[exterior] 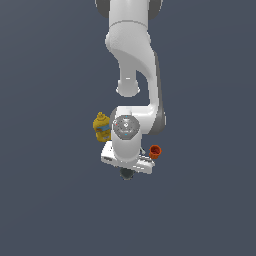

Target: Pick up a designated object from a clutter of objects.

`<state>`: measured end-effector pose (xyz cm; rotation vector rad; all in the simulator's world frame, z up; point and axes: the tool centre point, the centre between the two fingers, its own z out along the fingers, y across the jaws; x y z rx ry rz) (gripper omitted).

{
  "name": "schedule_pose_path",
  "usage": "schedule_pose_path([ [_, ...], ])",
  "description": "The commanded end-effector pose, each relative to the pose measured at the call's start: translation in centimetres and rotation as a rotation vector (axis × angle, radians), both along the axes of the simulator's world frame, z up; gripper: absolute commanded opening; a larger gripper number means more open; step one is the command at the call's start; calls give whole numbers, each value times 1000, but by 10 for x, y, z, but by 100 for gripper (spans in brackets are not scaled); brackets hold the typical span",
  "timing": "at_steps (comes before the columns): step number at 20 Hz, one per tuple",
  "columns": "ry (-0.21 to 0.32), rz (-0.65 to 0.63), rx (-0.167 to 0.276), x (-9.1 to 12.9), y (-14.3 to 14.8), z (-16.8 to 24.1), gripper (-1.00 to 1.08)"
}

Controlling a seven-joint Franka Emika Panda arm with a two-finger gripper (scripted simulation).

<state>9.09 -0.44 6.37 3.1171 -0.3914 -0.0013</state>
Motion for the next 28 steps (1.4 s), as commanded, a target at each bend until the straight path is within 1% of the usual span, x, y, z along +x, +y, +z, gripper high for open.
schedule_pose_path([
  [1, 0, 0, 0, 0, 0, -4, 100],
  [10, -1, -2, 0, -1, 0, -44, 100],
  [15, -1, -2, 0, 0, 0, -50, 100],
  [16, -1, -2, 0, 0, 0, -50, -100],
  [28, 0, -1, 1, 0, 1, -48, -100],
])
